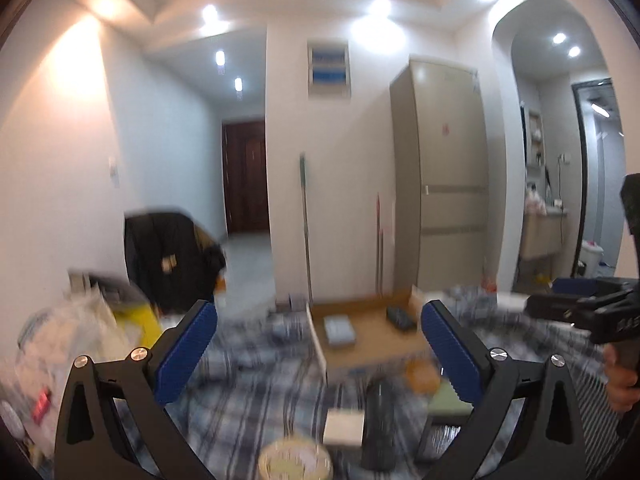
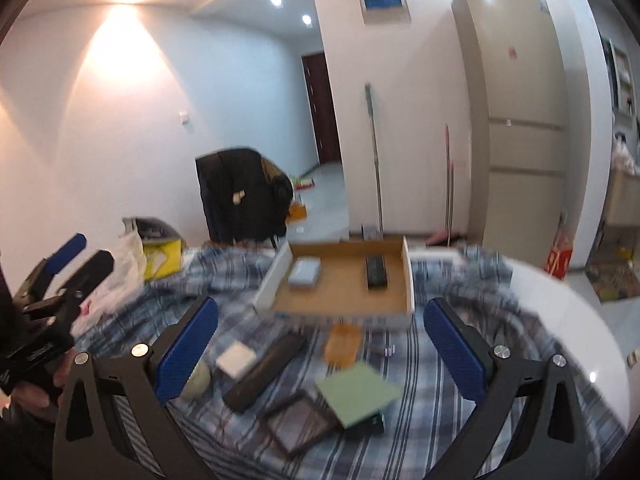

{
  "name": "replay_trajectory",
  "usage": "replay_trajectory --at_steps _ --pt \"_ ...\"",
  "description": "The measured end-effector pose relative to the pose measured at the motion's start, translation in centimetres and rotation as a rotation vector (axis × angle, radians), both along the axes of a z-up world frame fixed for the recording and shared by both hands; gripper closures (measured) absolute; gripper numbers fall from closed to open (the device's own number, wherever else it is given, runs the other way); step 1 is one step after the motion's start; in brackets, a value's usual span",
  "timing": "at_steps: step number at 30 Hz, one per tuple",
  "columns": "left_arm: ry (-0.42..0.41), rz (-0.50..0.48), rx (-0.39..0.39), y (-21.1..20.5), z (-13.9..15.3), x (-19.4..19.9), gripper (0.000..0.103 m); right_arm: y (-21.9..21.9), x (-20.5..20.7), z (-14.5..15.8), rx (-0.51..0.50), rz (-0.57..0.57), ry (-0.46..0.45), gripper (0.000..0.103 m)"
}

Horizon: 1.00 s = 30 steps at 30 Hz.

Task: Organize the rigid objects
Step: 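Withdraw both tools and grasp the bunny-print tin with the left tool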

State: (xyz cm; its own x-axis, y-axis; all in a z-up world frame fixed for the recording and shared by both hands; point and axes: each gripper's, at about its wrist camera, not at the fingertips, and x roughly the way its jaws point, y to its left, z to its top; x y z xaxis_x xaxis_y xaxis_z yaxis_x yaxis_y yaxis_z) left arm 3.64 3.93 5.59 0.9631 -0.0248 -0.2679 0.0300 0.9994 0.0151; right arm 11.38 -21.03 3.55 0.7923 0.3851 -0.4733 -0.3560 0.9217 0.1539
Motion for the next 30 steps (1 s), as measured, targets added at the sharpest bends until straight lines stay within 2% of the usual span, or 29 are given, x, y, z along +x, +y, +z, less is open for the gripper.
replay_trajectory --at_steps 7,13,16,17,18,25,27,28,30 --pt "0.211 0.014 0.005 1.1 -5.3 3.1 0.0 -0.3 1.2 -3.3 -0.032 -0.052 0.04 0.001" --pt "0.388 0.061 0.038 1.8 -9.0 4.7 0.0 -0.6 2.0 -5.0 -0.071 -0.078 0.059 0.001" --pt "0.457 0.055 0.022 2.2 -10.7 5.5 0.003 -0.7 2.6 -5.5 -0.07 -0.076 0.081 0.001" --pt "0.471 0.05 0.02 2.2 -11.0 5.7 0.011 -0.7 2.7 -5.7 -0.074 -0.077 0.084 0.001" --pt "0.489 0.038 0.016 2.2 -11.3 5.9 0.014 -0.8 2.7 -5.8 -0.079 -0.078 0.085 0.001" --pt "0.606 0.036 0.002 2.5 -13.5 6.8 0.015 -0.6 2.9 -6.1 -0.103 -0.078 0.09 0.001" --pt "0.624 0.034 -0.01 2.7 -13.8 6.8 0.02 -0.5 3.0 -6.1 -0.11 -0.079 0.091 0.001" --pt "0.633 0.019 -0.032 2.8 -13.9 6.8 0.029 -0.6 3.0 -6.1 -0.111 -0.08 0.091 0.001" --pt "0.635 0.019 -0.05 2.9 -13.8 6.8 0.029 -0.7 3.0 -6.0 -0.107 -0.085 0.091 0.001"
